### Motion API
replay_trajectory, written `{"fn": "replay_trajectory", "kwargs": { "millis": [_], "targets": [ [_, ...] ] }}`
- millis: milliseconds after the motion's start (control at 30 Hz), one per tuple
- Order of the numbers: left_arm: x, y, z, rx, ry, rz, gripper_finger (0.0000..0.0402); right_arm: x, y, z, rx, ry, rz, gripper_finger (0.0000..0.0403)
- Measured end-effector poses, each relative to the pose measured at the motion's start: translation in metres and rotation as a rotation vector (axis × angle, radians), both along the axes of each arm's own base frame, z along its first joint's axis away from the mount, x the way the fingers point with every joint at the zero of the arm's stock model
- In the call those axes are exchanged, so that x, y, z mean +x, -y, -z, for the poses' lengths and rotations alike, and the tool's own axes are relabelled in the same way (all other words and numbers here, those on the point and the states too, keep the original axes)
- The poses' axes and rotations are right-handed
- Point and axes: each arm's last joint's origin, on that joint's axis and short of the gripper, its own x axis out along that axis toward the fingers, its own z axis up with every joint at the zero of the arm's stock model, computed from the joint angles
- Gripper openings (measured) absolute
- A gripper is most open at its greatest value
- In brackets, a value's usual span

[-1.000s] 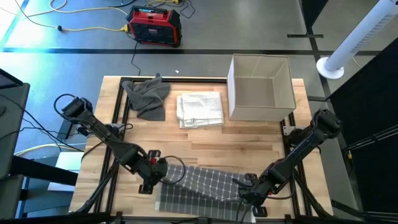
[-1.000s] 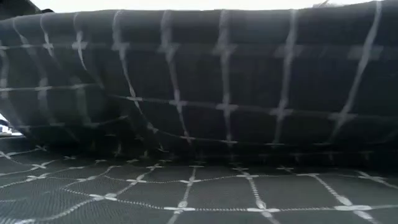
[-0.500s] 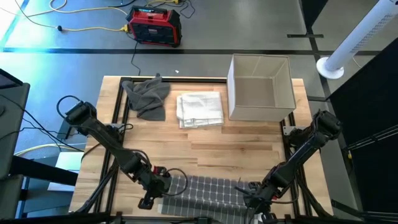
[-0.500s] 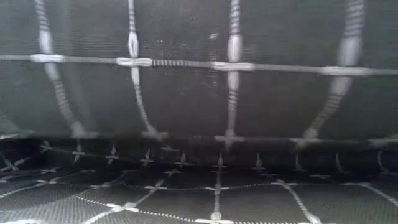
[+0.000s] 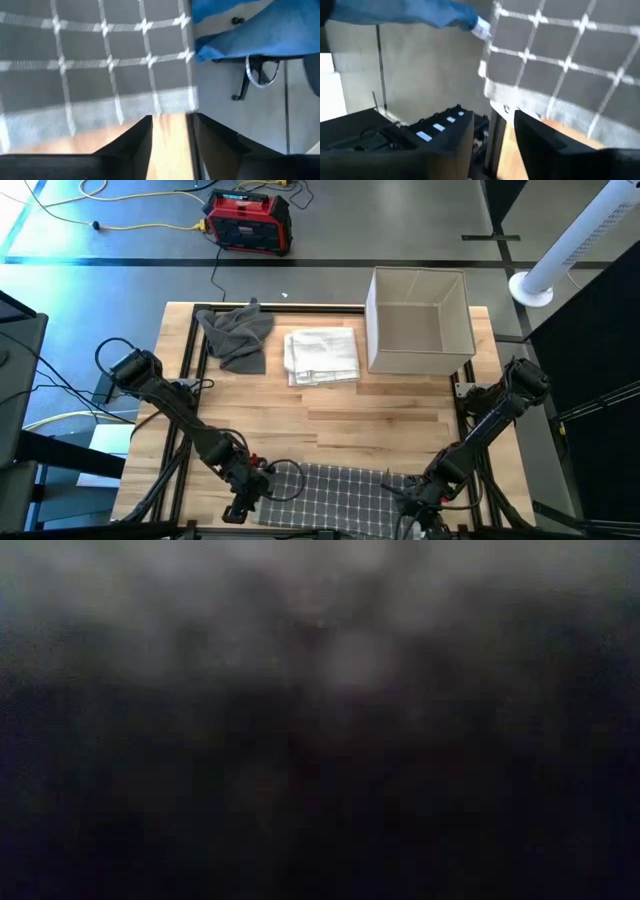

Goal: Fold towel
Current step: Fold the gray patterned towel

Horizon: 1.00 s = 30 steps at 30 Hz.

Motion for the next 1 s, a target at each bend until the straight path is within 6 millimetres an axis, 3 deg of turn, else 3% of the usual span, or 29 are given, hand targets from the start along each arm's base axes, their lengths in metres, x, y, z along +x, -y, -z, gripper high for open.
{"fn": "replay_trajectory", "kwargs": {
  "millis": [267, 433, 533, 700, 1000],
  "targets": [
    [0.015, -0.021, 0.006, 0.244, 0.17, -0.088, 0.015, 0.009, 0.006, 0.006, -0.15, 0.212, 0.141, 0.0114],
    [0.024, -0.037, 0.04, 0.173, 0.154, -0.093, 0.0108, 0.006, 0.02, 0.033, -0.166, 0.172, 0.211, 0.0045],
    [0.021, -0.052, 0.059, 0.217, 0.078, -0.121, 0.0068, 0.002, 0.038, 0.05, -0.215, 0.109, 0.275, 0.0008],
    [0.017, -0.077, 0.066, 0.315, -0.007, -0.188, 0.0007, 0.004, 0.065, 0.064, -0.239, 0.052, 0.389, 0.0002],
    [0.014, -0.116, 0.057, 0.455, -0.104, -0.287, 0.0009, 0.01, 0.13, 0.056, -0.502, 0.052, 0.587, 0.0]
  ]
}}
